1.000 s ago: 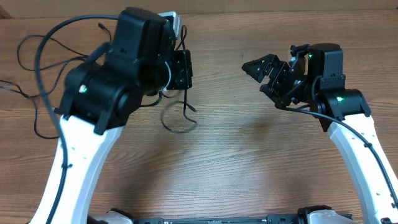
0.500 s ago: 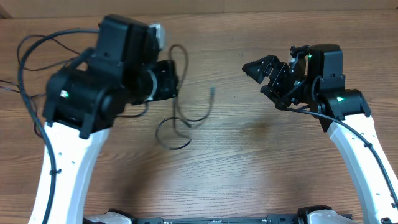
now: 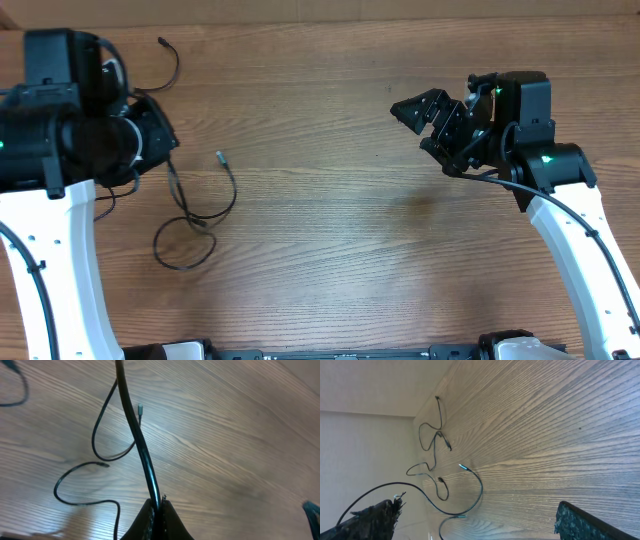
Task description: Untangle cables
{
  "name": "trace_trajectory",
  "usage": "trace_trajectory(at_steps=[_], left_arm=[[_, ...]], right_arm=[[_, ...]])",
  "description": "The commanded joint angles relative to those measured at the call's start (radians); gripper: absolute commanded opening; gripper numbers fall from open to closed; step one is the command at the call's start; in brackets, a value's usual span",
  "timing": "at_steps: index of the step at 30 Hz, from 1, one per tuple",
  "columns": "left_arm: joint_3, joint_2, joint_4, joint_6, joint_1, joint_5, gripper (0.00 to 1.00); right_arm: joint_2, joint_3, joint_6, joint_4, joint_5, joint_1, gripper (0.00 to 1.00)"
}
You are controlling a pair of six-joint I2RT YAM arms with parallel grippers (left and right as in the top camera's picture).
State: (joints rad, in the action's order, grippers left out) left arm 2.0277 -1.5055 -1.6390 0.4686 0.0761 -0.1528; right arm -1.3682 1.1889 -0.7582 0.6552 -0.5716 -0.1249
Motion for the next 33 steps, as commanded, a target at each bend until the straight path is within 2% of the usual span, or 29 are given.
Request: trace_trajectory(at_steps=[1, 3, 4, 6, 10, 15, 20, 23, 26, 28, 33], left_arm=[[-0.005, -0.004, -0.003, -0.029, 0.021, 0.014, 0.04], [-0.006, -0.011, -0.001, -0.084, 0.02, -0.058, 0.04], [-0.01, -0.018, 0.003, -0.181, 0.011, -0.179, 0.04], [-0.01, -0.026, 0.0, -0.275, 0.007, -0.296, 0.04], [-0.011, -0.035, -0.018, -0.376, 0.008, -0.383, 0.04], [-0.015, -0.044, -0.031, -0.357, 0.042, -0.223, 0.04], [-0.067, -0.068, -0.051, -0.469, 0.085, -0.208, 0.05], [-0.131, -0.089, -0.043, -0.473, 0.107, -0.186, 0.05], [-0.201, -0.12, 0.001, -0.47, 0.131, -0.085, 0.04], [-0.23, -0.145, 0.023, -0.452, 0.148, 0.011, 0.04], [-0.238, -0.214, 0.029, -0.298, 0.201, 0.192, 0.04]], right_arm=[[-0.004, 0.015, 0.007, -0.003, 0.013, 0.002, 1.0], [-0.004, 0.015, 0.007, -0.003, 0.013, 0.002, 1.0], [-0.004, 0.015, 0.007, -0.003, 0.013, 0.002, 1.0], [-0.004, 0.015, 0.007, -0.003, 0.013, 0.002, 1.0], [-0.004, 0.015, 0.008, -0.003, 0.013, 0.002, 1.0], [-0.004, 0.015, 0.015, 0.012, 0.013, 0.002, 1.0], [-0.004, 0.015, 0.056, 0.012, 0.021, 0.002, 1.0], [-0.004, 0.015, 0.056, 0.011, 0.021, 0.002, 1.0], [-0.004, 0.015, 0.056, 0.012, 0.021, 0.002, 1.0], [-0.004, 0.015, 0.056, 0.012, 0.021, 0.002, 1.0], [-0.004, 0.015, 0.056, 0.012, 0.021, 0.002, 1.0]])
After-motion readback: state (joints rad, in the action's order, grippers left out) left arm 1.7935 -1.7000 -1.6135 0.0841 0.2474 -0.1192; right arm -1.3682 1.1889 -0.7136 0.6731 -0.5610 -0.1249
